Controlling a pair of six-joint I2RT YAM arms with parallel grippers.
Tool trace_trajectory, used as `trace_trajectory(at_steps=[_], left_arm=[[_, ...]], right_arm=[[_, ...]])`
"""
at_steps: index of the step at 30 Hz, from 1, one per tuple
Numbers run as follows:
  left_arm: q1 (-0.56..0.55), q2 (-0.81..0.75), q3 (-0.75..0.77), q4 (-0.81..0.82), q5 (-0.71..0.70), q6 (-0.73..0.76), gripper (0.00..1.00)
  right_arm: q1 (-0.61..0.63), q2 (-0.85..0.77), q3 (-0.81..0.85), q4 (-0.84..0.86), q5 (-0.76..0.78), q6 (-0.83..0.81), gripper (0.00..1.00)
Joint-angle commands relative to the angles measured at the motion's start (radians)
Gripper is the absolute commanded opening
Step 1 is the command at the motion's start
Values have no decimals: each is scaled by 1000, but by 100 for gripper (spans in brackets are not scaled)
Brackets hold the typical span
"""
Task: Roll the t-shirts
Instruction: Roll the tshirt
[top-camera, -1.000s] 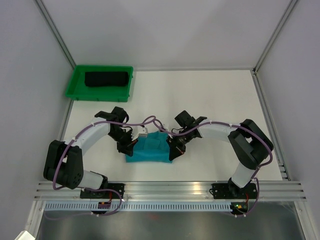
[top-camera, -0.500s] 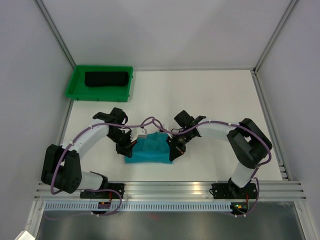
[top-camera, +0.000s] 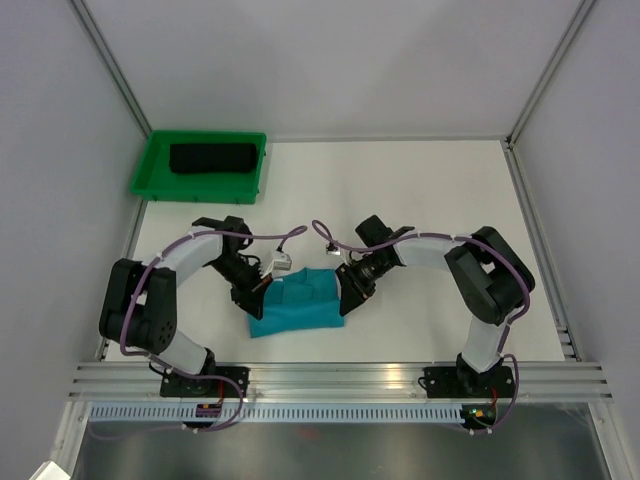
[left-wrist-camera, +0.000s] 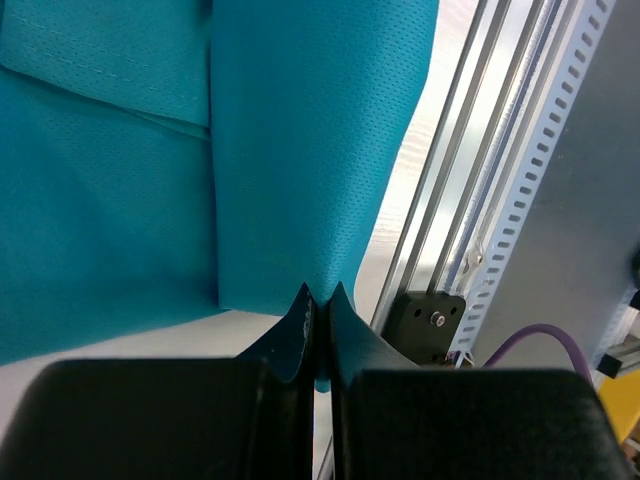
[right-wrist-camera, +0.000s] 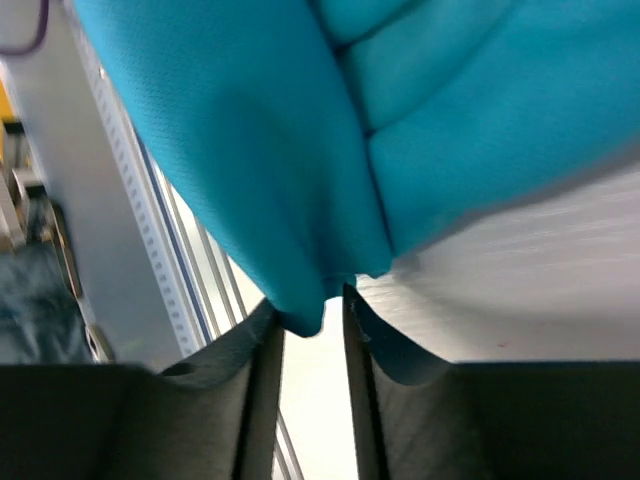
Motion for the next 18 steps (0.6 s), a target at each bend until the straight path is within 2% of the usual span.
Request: trace_trajectory(at_steps=[1,6,7,13,14,18], left_arm=[[46,41,14,-3,19,27,2],[63,65,26,13,33,39,2],[65,67,23,14,33,42,2],[71,70,-1,29,35,51,2],[72,68,-5,32,35,51,2],[91,70,-15,37,35,60,2]], right_arm=[[-47,-50,-27,156,21,124,38],[-52,-107,-100,336,-11,221,46],[-50,-113,-110,347,-10,226,51],[-50,-137,-156,462,13,262,54],[-50,-134,-159,487,12,284,58],[-43,-151,-174,537,13,272,59]])
